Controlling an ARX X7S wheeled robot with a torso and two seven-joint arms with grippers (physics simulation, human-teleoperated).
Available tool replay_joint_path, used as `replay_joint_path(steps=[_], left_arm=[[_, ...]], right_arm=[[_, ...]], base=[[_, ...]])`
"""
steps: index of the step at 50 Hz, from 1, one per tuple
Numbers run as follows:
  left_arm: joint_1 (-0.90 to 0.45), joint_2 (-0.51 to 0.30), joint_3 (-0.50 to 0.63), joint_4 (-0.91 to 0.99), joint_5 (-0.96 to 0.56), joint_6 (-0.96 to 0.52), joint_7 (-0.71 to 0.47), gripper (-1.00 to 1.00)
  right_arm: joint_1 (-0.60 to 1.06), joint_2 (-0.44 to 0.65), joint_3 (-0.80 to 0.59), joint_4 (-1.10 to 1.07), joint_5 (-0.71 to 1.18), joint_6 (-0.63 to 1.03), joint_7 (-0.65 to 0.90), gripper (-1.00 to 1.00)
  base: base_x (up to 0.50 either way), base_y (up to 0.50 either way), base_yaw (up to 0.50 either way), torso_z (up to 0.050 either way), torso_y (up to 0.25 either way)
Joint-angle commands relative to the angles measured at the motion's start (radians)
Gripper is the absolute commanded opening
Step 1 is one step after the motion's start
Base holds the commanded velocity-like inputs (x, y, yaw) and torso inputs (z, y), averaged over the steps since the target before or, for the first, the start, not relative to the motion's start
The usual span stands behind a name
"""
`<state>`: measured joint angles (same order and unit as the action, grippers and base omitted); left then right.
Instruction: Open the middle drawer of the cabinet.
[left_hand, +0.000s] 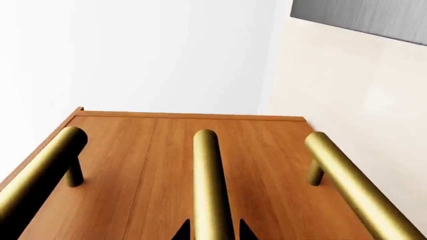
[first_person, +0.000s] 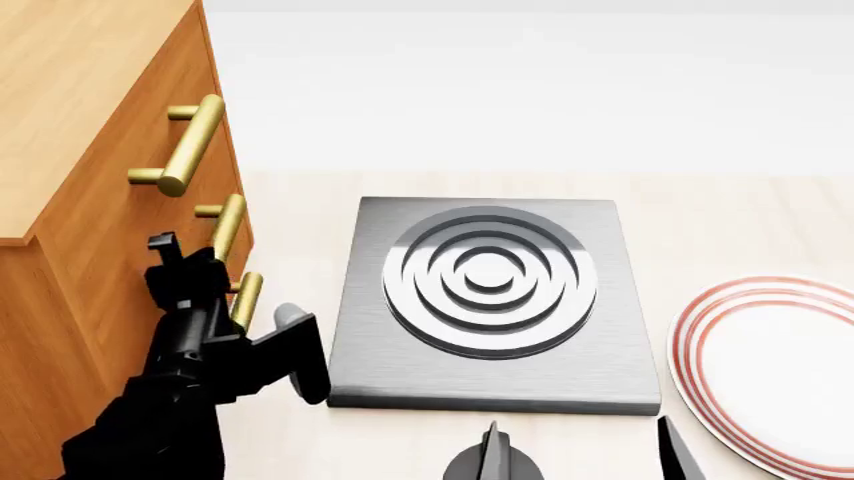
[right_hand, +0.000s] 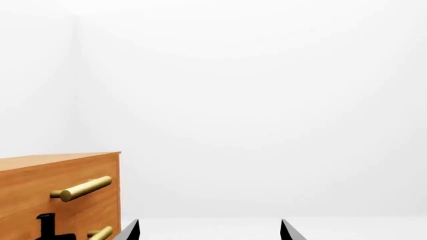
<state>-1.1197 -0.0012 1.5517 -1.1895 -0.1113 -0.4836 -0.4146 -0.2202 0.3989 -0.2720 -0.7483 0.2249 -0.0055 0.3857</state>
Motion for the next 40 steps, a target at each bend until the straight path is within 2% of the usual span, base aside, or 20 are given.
replay_joint_path(steps=[1,14,40], left_arm=[[-0.006,0.001,0.004,0.016,0.02,-0.003,-0.03,-1.0],[-0.007,0.001,0.008,0.073,0.035,0.006,-0.085,-1.0],[-0.014,0.001,0.018,0.181,0.098,-0.038,-0.054,-1.0]], right_arm=[[0.001,0.002,-0.001,0.001,0.0,0.0,0.005,1.0],[0.003,0.005,-0.004,0.001,0.001,0.001,0.01,1.0],[0.008,0.01,-0.008,0.009,0.009,-0.001,0.016,1.0]], base=[[0.0,0.0,0.0,0.0,0.0],[0.0,0.0,0.0,0.0,0.0],[0.0,0.0,0.0,0.0,0.002]])
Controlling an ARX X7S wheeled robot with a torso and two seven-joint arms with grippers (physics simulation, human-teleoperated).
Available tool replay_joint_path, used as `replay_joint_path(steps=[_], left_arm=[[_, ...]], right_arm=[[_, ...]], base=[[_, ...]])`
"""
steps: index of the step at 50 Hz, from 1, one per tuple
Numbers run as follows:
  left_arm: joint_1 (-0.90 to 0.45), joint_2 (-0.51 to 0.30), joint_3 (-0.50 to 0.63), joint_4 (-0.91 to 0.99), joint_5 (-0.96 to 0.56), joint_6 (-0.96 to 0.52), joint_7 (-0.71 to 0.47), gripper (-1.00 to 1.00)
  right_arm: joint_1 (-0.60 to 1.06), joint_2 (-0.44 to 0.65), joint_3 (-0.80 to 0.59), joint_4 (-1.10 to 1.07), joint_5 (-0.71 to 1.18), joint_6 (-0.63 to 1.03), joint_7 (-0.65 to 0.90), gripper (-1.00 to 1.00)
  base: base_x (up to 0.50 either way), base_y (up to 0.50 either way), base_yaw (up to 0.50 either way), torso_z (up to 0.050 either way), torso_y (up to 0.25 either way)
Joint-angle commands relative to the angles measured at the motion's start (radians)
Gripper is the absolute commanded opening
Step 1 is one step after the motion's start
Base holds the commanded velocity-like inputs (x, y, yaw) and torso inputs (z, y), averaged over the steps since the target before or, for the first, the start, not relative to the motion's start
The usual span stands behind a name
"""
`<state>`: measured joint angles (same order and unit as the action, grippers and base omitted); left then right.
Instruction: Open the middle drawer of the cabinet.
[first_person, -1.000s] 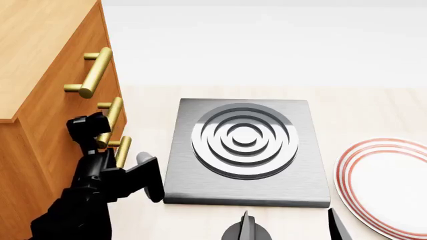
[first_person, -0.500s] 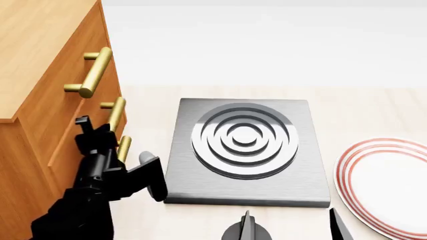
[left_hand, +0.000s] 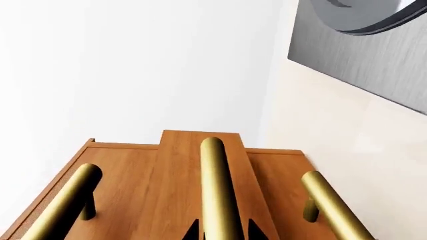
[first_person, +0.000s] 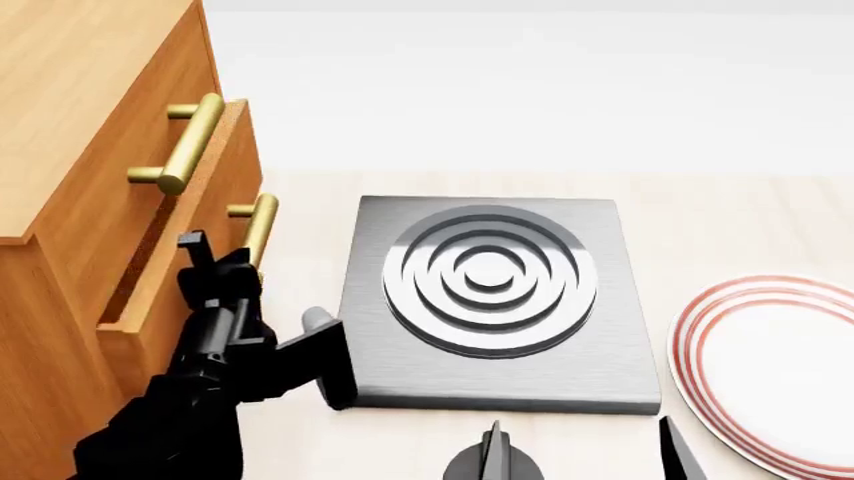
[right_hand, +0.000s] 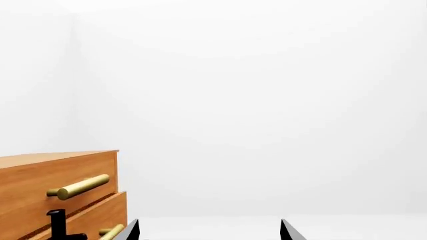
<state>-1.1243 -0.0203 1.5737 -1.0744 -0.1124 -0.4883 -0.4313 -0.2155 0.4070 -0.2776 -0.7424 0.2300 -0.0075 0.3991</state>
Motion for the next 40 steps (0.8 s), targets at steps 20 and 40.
replay_joint_path(steps=[20,40], left_arm=[[-0.021,0.02,0.008,0.155,0.22,-0.105,0.018,-1.0],[-0.025,0.02,0.006,0.234,0.247,-0.142,-0.021,-1.0]], right_arm=[[0.002,0.009,-0.001,0.001,0.017,-0.005,0.006,1.0],[0.003,0.016,-0.001,0.0,0.031,-0.012,0.007,1.0]], base=[[0.0,0.0,0.0,0.001,0.004],[0.0,0.0,0.0,0.002,0.005]])
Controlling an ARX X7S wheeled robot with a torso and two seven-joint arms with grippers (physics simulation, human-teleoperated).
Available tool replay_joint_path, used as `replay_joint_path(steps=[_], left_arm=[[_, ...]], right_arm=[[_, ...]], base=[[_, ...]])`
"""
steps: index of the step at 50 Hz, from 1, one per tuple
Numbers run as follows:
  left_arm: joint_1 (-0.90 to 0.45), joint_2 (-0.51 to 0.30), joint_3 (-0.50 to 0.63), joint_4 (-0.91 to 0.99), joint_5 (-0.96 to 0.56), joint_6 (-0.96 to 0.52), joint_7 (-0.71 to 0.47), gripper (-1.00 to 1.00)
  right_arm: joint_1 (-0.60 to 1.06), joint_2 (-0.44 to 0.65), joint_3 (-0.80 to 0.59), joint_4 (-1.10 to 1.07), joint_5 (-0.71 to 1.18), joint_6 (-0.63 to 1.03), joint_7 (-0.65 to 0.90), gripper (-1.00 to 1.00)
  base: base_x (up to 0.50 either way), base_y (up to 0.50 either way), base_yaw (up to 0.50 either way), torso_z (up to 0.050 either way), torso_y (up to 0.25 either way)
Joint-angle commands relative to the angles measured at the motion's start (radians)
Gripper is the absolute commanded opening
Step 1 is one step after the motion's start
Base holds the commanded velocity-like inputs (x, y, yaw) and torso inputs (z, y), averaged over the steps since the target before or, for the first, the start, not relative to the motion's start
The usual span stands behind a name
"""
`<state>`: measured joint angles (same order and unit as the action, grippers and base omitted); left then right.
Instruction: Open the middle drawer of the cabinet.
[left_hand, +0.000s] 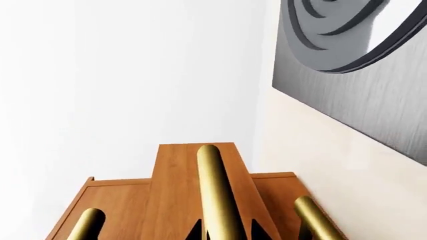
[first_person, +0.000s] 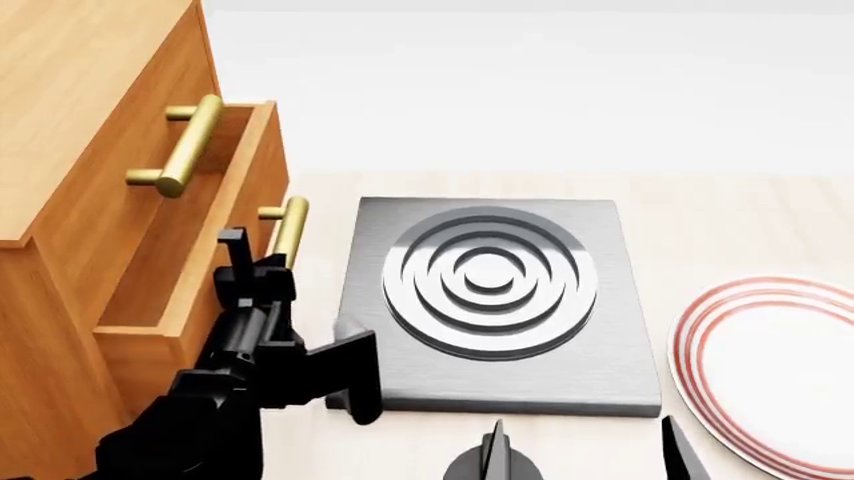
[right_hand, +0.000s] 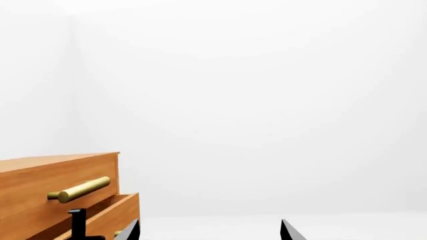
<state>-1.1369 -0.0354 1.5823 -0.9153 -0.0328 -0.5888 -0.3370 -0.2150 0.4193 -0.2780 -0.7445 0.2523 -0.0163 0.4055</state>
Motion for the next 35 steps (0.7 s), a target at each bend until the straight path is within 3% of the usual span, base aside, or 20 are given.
replay_joint_path(steps=[1,35], left_arm=[[-0.009,0.035,-0.001,0.079,0.168,-0.04,-0.114,-1.0],[0.008,0.035,-0.003,0.182,0.161,-0.048,-0.15,-1.0]], right_arm=[[0.003,0.004,0.0,0.003,0.01,-0.002,0.001,1.0],[0.0,0.014,0.002,-0.002,0.024,-0.005,0.013,1.0]], base=[[0.0,0.0,0.0,0.0,0.0],[0.0,0.0,0.0,0.002,0.005]])
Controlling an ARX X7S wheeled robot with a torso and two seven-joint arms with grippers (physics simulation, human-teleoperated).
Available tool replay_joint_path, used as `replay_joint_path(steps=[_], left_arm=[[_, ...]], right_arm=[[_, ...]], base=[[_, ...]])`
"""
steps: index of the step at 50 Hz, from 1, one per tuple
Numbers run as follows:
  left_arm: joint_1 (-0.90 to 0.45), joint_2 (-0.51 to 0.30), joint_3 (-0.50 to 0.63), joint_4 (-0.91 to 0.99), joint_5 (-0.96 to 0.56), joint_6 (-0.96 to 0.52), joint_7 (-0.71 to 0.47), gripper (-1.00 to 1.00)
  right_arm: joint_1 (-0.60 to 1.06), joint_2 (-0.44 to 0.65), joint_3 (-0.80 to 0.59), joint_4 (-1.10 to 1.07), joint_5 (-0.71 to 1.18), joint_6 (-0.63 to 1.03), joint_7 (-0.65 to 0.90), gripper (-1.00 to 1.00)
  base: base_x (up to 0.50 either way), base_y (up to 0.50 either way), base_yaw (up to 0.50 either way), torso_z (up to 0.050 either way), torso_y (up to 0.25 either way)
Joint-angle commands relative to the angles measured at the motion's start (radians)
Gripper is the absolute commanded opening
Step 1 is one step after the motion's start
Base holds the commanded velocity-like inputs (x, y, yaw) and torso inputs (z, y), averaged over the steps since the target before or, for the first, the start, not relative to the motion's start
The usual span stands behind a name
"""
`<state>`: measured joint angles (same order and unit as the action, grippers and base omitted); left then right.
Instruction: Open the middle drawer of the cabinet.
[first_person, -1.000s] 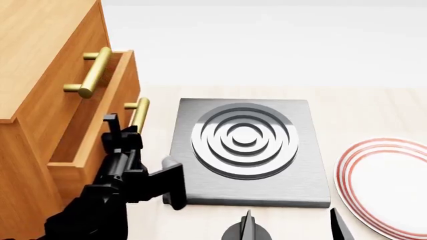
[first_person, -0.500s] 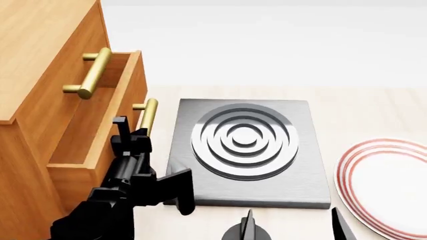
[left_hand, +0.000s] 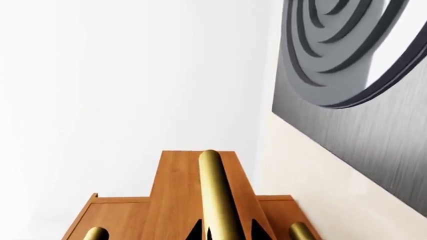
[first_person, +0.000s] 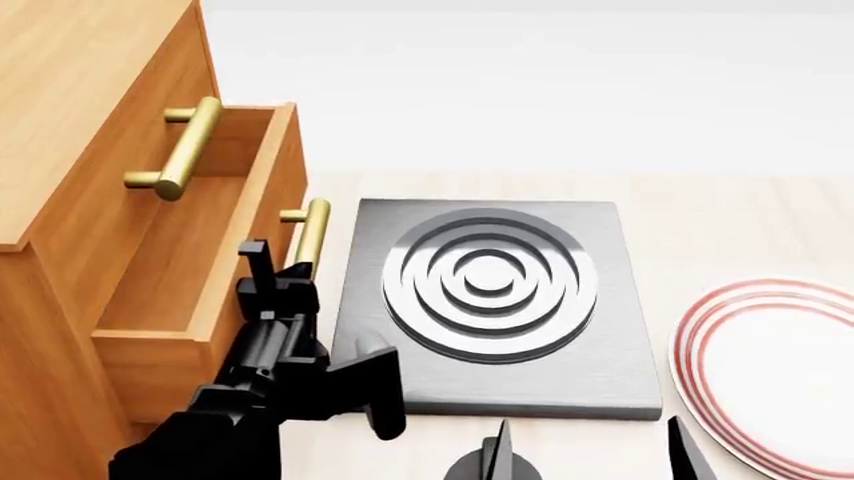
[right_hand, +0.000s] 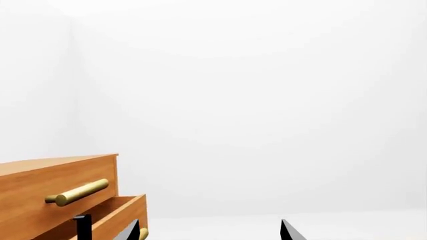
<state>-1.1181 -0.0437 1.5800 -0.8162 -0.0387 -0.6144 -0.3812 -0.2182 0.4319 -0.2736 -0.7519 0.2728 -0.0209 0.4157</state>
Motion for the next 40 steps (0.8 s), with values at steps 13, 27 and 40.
replay_joint_path(steps=[13,27,40], left_arm=[[-0.014,0.044,-0.001,0.101,0.172,-0.016,-0.114,-1.0],[-0.026,0.044,-0.003,0.116,0.143,0.001,-0.149,1.0],[-0.024,0.044,-0.003,0.122,0.143,0.006,-0.156,1.0]], right_arm=[[0.005,0.005,-0.005,0.007,0.004,-0.002,0.006,1.0],[0.004,0.008,-0.008,0.006,0.003,-0.002,0.01,1.0],[0.009,0.009,-0.014,0.009,0.002,-0.001,0.012,1.0]], base=[[0.0,0.0,0.0,0.001,0.003],[0.0,0.0,0.0,0.001,0.003],[0.0,0.0,0.0,0.001,0.002]])
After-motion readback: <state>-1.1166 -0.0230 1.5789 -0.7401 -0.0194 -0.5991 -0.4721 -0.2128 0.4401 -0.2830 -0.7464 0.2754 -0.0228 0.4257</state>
